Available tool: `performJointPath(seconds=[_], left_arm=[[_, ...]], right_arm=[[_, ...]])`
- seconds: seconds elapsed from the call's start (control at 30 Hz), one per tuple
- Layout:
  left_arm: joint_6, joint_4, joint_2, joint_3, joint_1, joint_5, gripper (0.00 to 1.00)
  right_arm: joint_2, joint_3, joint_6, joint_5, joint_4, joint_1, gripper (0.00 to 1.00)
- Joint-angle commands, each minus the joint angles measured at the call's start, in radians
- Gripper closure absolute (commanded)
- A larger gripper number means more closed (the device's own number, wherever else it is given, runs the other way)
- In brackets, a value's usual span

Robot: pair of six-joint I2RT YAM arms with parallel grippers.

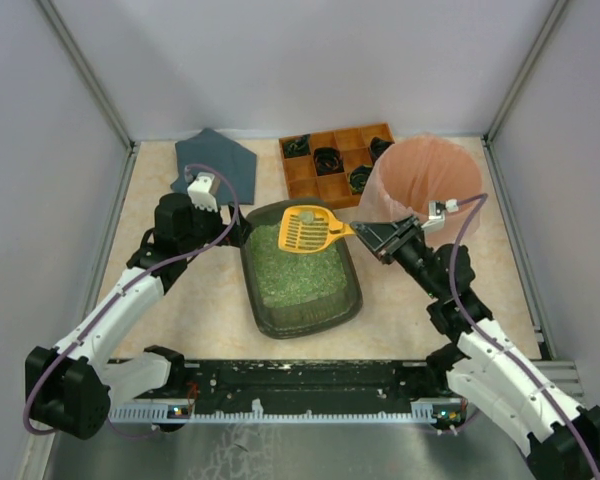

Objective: Clean the litter box

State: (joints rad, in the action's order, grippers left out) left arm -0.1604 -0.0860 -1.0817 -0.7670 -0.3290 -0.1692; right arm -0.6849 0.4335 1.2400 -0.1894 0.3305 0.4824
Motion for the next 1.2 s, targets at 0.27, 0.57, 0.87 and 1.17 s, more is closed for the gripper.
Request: performJointPath(seconds=[0.27, 0.57, 0.87, 1.17], left_arm=[[0.002, 0.02, 0.006, -0.006, 0.01, 0.0, 0.0], [0.002, 0.019, 0.006, -0.006, 0.011, 0.005, 0.0], [0.002, 0.019, -0.005, -0.01, 0.014, -0.007, 0.0], [0.003, 0.016, 0.002, -0.011, 0.015, -0.004, 0.0]], right_arm=[[-0.012, 0.284, -0.07, 0.285, -0.259, -0.028, 1.0], [-0.047, 0.338, -0.044, 0.15, -0.18, -0.278, 1.0], [-0.013, 0.397, -0.048, 0.043, -0.237, -0.523, 1.0], [0.011, 0.472, -0.219, 0.164, -0.384, -0.543, 1.0]])
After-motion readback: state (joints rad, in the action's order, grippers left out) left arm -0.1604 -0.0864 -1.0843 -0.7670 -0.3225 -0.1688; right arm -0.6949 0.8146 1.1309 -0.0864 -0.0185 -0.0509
